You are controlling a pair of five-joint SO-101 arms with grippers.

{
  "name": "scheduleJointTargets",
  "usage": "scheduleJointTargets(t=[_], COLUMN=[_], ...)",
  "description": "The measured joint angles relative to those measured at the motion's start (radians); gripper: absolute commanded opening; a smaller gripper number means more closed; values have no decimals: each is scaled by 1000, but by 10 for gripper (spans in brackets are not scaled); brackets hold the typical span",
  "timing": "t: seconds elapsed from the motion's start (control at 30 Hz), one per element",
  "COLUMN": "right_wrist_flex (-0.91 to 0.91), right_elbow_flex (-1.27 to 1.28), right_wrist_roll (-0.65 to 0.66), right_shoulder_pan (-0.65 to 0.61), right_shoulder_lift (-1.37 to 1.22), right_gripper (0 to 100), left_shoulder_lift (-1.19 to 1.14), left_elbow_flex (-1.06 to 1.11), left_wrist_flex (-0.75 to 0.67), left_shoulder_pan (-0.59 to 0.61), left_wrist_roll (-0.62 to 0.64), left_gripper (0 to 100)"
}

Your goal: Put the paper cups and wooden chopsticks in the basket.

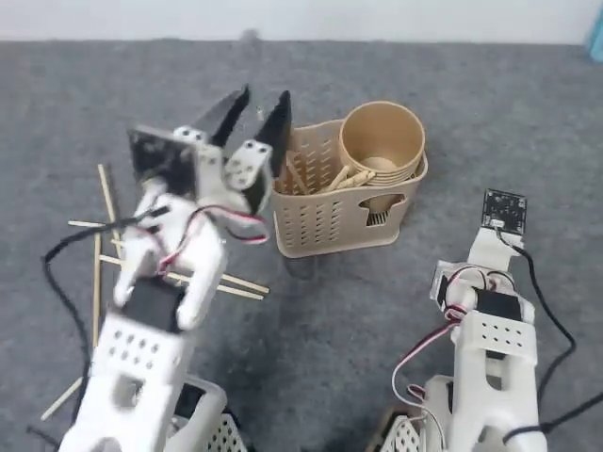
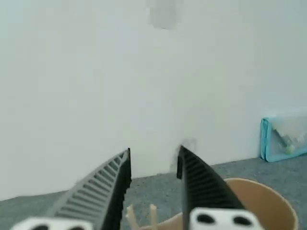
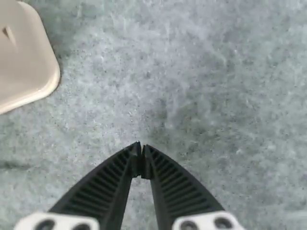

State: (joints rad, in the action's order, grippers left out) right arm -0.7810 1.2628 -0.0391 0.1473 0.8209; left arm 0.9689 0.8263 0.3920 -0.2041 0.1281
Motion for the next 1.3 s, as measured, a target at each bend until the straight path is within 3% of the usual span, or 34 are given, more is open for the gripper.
scheduleJointTargets(t=[0.17, 0.33, 0.53, 0.63, 0.9, 1.3], right_wrist_flex=[0, 0, 0, 0, 0, 0], right_elbow_flex=[0, 0, 0, 0, 6, 6], right_wrist_roll=[0, 0, 0, 0, 0, 0], right_shoulder_pan=[0, 0, 0, 0, -20, -21], right_shoulder_lift=[0, 0, 0, 0, 0, 0], right_gripper=[8, 8, 8, 8, 8, 8], left_shoulder_lift=[140, 167, -37, -172, -542, -1198], left_elbow_flex=[-87, -190, -201, -201, -310, -743], left_wrist_flex=[204, 407, 434, 434, 434, 457], left_shoulder_pan=[97, 327, 669, 763, 827, 832], left_wrist_roll=[0, 0, 0, 2, 3, -2], left_gripper=[122, 122, 122, 122, 122, 122])
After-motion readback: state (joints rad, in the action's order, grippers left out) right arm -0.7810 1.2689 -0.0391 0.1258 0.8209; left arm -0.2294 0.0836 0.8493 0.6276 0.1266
